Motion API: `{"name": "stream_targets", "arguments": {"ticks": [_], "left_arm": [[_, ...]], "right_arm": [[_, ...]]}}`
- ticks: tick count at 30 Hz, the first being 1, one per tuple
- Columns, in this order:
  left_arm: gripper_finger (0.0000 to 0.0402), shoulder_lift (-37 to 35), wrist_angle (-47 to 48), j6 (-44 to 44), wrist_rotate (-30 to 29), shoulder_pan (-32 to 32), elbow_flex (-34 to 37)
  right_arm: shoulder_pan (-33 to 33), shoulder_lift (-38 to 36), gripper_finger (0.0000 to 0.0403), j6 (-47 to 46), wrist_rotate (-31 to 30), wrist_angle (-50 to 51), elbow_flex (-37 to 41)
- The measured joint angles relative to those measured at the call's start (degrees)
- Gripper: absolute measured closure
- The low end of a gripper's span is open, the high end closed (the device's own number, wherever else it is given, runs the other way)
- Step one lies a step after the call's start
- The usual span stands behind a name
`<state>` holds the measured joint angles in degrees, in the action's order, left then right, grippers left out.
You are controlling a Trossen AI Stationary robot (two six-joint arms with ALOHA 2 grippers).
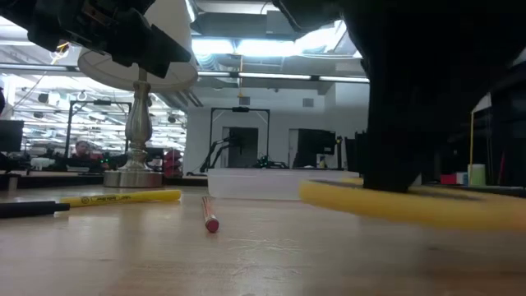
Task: Pick & place school supplies into a supply box
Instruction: Put the yellow scissor into the pink supply box
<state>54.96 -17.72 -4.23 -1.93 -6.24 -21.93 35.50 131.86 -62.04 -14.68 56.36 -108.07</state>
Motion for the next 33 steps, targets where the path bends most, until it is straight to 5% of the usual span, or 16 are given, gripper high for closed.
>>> {"name": "stream_targets", "arguments": {"ticks": [10, 17, 25, 33], "left_arm": [[0.0396, 0.0, 0.4, 0.5, 0.0, 0.0, 0.0], [0.0396, 0.0, 1.9, 0.7, 0.0, 0.0, 0.0], [0.0396, 0.0, 2.9, 0.5, 0.0, 0.0, 0.0], [0.0396, 0.0, 3.7, 0.5, 0.0, 0.0, 0.0]], "right_arm": [[-2.5, -7.3, 0.0324, 10.1, -3.0, 2.5, -0.1], [-4.5, -13.3, 0.0324, 17.7, -11.1, 7.4, -0.2], [-6.9, -14.6, 0.0324, 22.1, -10.9, 8.9, -0.2], [-8.8, -15.1, 0.0324, 22.2, -12.0, 4.4, 10.3]]}}
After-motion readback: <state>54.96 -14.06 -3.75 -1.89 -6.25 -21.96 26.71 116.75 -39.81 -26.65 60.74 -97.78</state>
